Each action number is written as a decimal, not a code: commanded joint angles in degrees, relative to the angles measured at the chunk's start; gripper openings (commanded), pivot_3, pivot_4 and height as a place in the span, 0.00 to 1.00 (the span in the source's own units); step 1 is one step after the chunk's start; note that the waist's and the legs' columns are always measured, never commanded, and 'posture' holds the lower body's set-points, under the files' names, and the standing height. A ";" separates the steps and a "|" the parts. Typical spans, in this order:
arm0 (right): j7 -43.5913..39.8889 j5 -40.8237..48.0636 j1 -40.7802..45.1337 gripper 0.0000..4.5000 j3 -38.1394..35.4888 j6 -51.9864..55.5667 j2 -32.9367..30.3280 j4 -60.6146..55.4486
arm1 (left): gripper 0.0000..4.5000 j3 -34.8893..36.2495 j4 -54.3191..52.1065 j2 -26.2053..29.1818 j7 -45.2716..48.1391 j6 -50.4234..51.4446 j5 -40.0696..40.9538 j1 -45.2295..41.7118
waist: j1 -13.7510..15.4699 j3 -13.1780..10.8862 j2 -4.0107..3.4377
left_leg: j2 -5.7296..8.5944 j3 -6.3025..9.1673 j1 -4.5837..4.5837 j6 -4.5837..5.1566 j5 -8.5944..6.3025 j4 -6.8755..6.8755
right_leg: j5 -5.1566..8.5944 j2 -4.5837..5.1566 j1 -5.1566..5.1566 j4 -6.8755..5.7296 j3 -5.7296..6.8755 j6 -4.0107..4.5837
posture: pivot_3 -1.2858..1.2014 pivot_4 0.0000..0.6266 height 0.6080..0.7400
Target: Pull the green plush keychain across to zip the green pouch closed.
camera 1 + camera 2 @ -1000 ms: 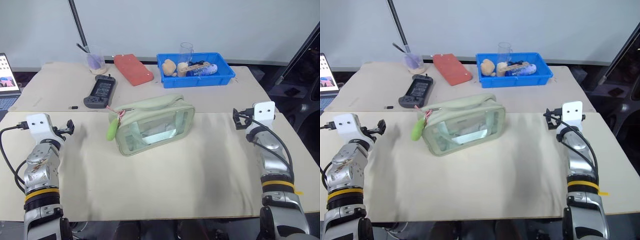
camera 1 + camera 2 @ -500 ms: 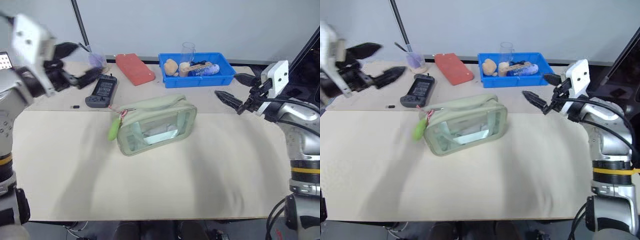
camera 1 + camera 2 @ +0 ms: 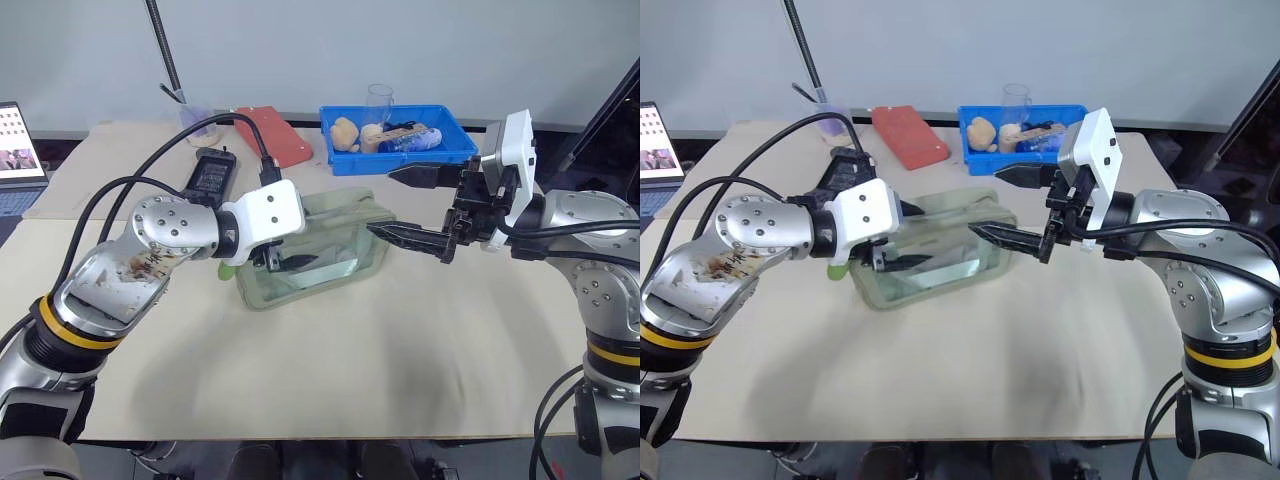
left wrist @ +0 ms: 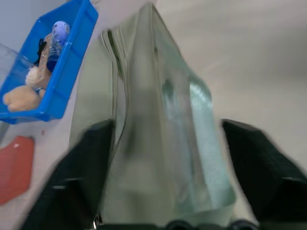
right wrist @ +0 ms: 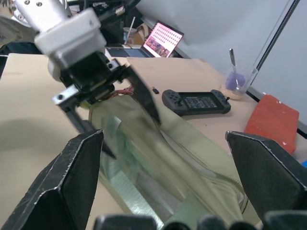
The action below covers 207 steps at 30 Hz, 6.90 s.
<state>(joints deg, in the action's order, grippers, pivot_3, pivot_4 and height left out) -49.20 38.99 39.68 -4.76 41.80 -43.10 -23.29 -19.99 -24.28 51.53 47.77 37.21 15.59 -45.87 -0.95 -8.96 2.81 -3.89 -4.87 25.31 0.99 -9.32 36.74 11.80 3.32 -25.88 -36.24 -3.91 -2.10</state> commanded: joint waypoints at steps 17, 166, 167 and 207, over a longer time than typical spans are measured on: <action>-2.46 -5.51 -2.98 1.00 -0.75 -4.62 -4.90 0.23 | 0.01 2.68 28.37 -8.08 15.58 -48.04 -10.25 -4.73 | 0.46 0.00 0.00 | 0.01 0.01 0.13 0.02 0.00 0.12 | -0.04 0.02 0.01 0.05 0.00 -0.03 | 0.52 0.24 1.00; -2.74 -28.92 21.15 0.65 20.48 -16.15 23.94 28.52 | 0.00 18.97 25.28 -3.20 15.27 -16.61 -1.31 9.77 | 0.20 0.00 0.01 | -0.08 0.00 0.18 -0.02 0.03 0.25 | -0.11 -0.06 -0.37 -0.76 0.08 -0.15 | 0.52 0.24 1.00; -2.83 -29.01 21.13 0.56 20.48 -15.93 23.99 28.49 | 0.00 18.97 25.22 -3.18 15.32 -16.58 -1.31 9.80 | 0.16 0.00 0.01 | -0.08 0.00 0.18 -0.02 0.03 0.25 | -0.11 -0.06 -0.38 -0.76 0.08 -0.15 | 0.52 0.24 1.00; 16.77 -31.87 -15.69 0.01 2.32 -11.78 7.91 19.71 | 0.00 17.45 32.06 -5.99 14.93 -18.81 -3.15 6.48 | -0.17 0.04 0.07 | -0.06 0.03 0.09 -0.01 0.02 0.18 | -0.09 -0.07 -0.25 -0.58 0.05 -0.18 | 0.52 0.24 1.00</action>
<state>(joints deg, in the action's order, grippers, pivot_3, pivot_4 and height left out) -33.76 7.52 24.07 -2.65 31.22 -35.84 -2.46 -3.22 7.72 45.23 63.16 18.77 13.01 -38.30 -1.11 -8.92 2.88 -3.95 -4.84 25.39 0.99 -9.30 36.92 11.70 3.25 -26.14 -36.83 -3.87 -2.28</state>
